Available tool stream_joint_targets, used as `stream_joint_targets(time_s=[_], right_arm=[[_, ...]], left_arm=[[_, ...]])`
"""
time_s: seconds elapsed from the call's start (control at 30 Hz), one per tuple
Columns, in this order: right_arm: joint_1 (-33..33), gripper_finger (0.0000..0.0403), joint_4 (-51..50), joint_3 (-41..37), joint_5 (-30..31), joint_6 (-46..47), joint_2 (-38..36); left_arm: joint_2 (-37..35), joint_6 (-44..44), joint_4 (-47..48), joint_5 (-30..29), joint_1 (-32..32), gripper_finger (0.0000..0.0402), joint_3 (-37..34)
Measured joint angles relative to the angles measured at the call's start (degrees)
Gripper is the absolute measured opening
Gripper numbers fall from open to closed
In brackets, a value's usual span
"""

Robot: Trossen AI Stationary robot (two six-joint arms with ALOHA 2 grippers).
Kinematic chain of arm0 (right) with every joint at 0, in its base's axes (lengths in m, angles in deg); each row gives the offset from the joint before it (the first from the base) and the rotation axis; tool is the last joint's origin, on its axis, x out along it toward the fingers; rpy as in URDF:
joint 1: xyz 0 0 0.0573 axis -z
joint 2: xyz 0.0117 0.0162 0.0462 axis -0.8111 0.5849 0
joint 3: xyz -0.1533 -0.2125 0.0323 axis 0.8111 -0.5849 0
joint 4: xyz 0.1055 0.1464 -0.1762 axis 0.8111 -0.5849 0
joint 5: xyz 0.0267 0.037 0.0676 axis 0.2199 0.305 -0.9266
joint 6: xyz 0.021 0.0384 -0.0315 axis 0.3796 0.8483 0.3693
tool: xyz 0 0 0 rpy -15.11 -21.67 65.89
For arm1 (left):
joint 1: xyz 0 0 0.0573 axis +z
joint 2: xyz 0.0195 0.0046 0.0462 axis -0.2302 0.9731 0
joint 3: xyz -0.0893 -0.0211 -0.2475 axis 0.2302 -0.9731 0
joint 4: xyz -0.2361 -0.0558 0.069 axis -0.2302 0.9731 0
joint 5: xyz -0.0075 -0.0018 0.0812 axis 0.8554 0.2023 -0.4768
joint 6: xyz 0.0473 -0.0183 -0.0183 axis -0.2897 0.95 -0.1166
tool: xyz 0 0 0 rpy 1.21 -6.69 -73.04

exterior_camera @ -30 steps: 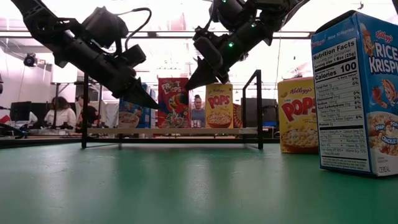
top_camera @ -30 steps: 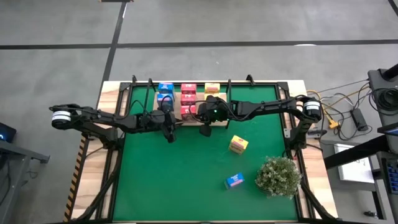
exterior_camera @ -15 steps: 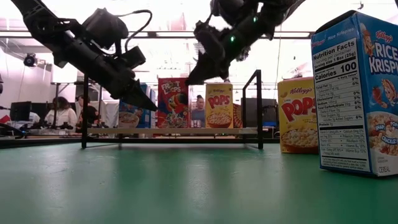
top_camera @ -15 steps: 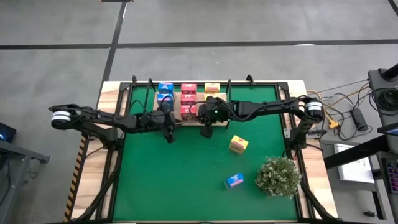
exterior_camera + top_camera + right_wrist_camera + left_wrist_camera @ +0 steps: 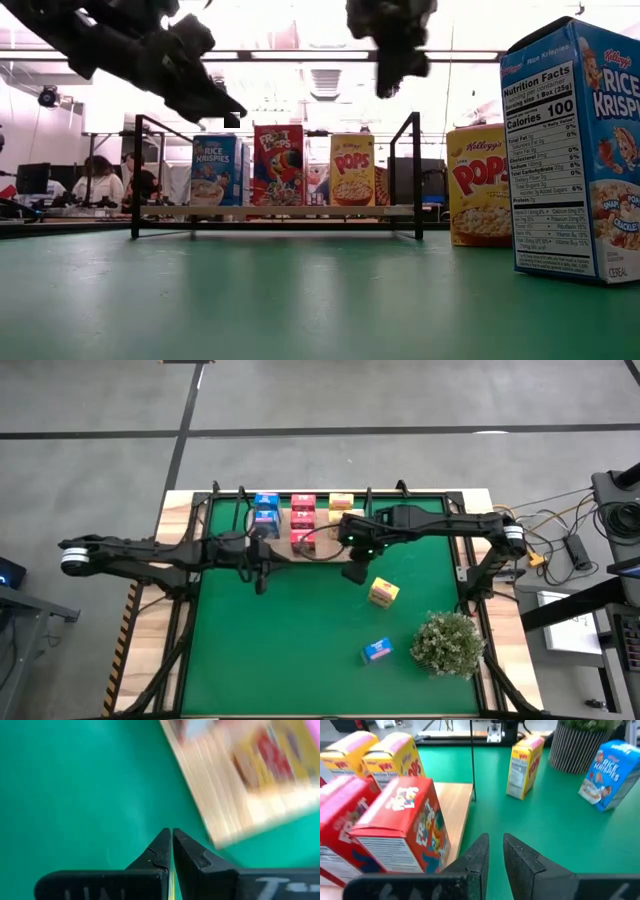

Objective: Stack cereal on shelf
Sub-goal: Put the yellow cereal box on the shelf aligned with the other yellow cereal box

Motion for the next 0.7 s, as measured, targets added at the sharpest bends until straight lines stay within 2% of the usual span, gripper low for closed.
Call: stream_joint_targets(time_s=[0.17, 0.33, 0.47, 0.7], right_arm=[[-1.2, 0.0009, -12.4, 1.7, -1.0, 8.2, -0.9], [-1.3, 0.0030, -16.1, 0.4, -3.3, 14.8, -1.8], [-2.0, 0.0078, -16.3, -1.3, -5.6, 17.4, -1.8], [-4.0, 0.0198, -16.2, -6.2, -7.3, 19.2, -1.8]], left_arm=[[-2.1, -0.7, -0.1, 0.0, 0.0, 0.0040, -0.1], [-1.6, -1.0, -0.2, 0.0, 0.0, 0.0040, -0.1], [0.3, -1.0, -0.4, -0.3, 0.0, 0.0040, -0.1], [1.8, -1.1, -0.6, -0.5, 0.0, 0.0040, -0.1]])
